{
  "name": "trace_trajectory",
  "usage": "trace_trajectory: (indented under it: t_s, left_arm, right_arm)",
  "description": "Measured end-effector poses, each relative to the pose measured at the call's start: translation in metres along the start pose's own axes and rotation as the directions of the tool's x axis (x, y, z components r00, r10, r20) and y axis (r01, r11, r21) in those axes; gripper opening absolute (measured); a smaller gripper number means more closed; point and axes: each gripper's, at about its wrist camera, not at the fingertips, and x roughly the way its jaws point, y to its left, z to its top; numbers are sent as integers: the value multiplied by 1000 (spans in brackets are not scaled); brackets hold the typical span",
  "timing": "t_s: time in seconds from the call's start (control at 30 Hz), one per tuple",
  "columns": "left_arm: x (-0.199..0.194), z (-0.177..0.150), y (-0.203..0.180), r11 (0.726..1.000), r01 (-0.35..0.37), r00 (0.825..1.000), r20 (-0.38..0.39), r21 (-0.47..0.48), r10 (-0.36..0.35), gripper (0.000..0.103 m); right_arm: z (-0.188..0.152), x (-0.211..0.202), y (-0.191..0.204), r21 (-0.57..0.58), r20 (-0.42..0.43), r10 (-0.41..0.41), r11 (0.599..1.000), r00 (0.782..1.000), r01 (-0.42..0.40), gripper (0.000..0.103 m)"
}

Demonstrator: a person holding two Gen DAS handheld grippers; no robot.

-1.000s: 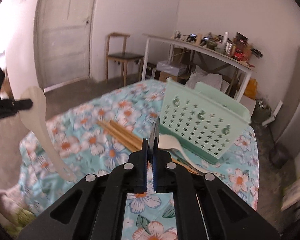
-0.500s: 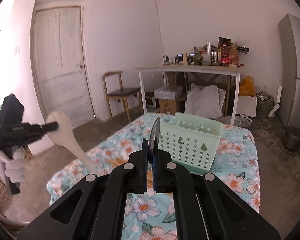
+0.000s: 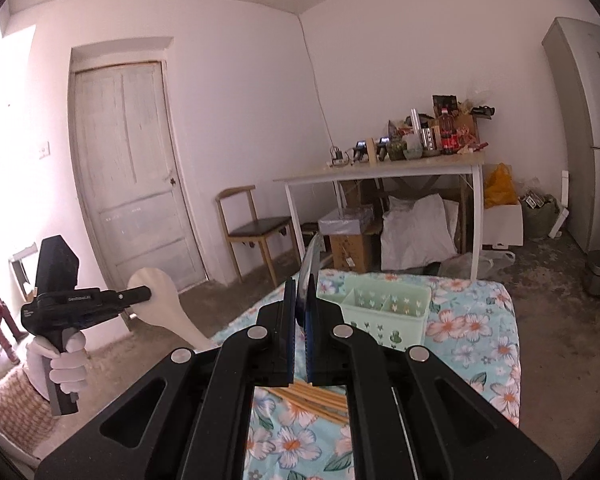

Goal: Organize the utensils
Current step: 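Carry the held rice paddle over the mint-green caddy with the left tool, then lower the rice paddle into the caddy and open the left tool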

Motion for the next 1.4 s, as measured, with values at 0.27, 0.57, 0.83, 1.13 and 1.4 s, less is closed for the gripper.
trace_trajectory:
  t_s: [0.27, 0.57, 0.83, 1.13, 1.4]
  left_arm:
    - [20, 40, -42, 994, -11, 997, 78, 110, 3, 2]
    - [88, 70, -68, 966, -111, 992, 87, 232, 93, 2]
    - [150, 68, -83, 888, -260, 964, 49, 379, 262, 2]
    - [199, 54, -64, 908, -240, 961, -49, 345, 272, 4]
    - [184, 57, -41, 958, -188, 980, -19, 217, 197, 42]
  right_arm:
    - [23, -4, -18, 48, 65, 53, 997, 997, -56, 4]
    - [45, 33, -47, 83, 100, 106, 990, 989, -114, 4]
    - [38, 66, -72, 100, 59, 74, 992, 996, -79, 4]
    - [26, 79, -85, 110, 25, 47, 993, 999, -50, 4]
    - [22, 93, -93, 111, -14, 31, 993, 999, -29, 4]
